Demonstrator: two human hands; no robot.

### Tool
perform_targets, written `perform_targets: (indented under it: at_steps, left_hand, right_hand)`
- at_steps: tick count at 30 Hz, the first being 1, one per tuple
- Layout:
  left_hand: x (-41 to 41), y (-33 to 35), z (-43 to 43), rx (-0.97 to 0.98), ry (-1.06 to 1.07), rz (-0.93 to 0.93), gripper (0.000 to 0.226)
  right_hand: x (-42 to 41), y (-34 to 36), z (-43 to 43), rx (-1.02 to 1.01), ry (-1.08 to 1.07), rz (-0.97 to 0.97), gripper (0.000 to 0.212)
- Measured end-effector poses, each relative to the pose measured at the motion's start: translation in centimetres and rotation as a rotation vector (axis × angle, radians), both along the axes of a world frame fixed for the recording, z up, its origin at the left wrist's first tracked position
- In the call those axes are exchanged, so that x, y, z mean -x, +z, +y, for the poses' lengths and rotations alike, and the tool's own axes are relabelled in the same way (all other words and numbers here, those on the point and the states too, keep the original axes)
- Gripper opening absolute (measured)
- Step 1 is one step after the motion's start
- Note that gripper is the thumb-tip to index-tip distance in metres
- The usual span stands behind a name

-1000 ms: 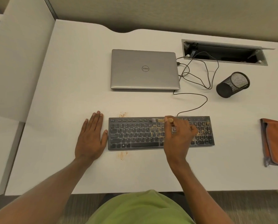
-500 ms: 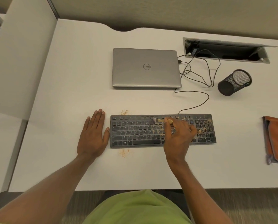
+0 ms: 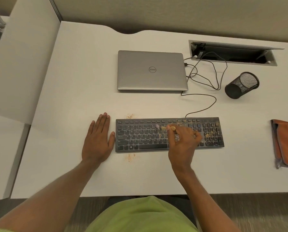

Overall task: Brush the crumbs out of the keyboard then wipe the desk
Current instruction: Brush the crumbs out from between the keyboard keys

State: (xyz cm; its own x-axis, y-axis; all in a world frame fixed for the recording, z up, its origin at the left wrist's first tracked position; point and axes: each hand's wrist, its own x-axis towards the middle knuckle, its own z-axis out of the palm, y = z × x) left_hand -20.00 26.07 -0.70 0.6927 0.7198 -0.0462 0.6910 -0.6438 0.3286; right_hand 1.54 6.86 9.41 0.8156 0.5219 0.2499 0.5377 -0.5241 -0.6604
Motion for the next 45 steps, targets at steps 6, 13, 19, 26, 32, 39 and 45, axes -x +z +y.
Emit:
perform_targets:
  at_steps: [6, 13, 19, 26, 32, 39, 45]
  left_hand:
    - [0.0, 0.0, 0.0, -0.008, 0.0, -0.005, 0.07]
    - [0.0, 0.0, 0.1, -0.007, -0.001, 0.001, 0.07]
    - [0.0, 0.0, 0.0, -0.003, 0.002, 0.01, 0.071]
    - [0.1, -0.1, 0.0, -0.013, -0.002, 0.005, 0.07]
    - [0.0, -0.1, 0.0, -0.02, 0.001, -0.008, 0.069]
    - [0.0, -0.1, 0.0, -0.019, -0.004, -0.007, 0.07]
    - [0.0, 0.0, -0.1, -0.024, -0.002, -0.007, 0.07]
  right_hand:
    - [0.1, 0.2, -0.5, 0.002, -0.015, -0.004, 0.006]
    - [0.4, 0.2, -0.5, 0.024, 0.017, -0.024, 0.006]
    - [-0.1, 0.9, -0.6, -0.03, 0.029, -0.012, 0.008]
    - [-1.3, 0.6, 0.4, 0.016, 0.122, -0.001, 0.011]
    - [-1.9, 1.3, -0.6, 0.061, 0.034, -0.065, 0.013]
    - [-1.6, 1.2, 0.1, 0.047, 0.129, -0.033, 0.012]
    - [-2.2, 1.1, -1.2, 0.117, 0.044, -0.099, 0.014]
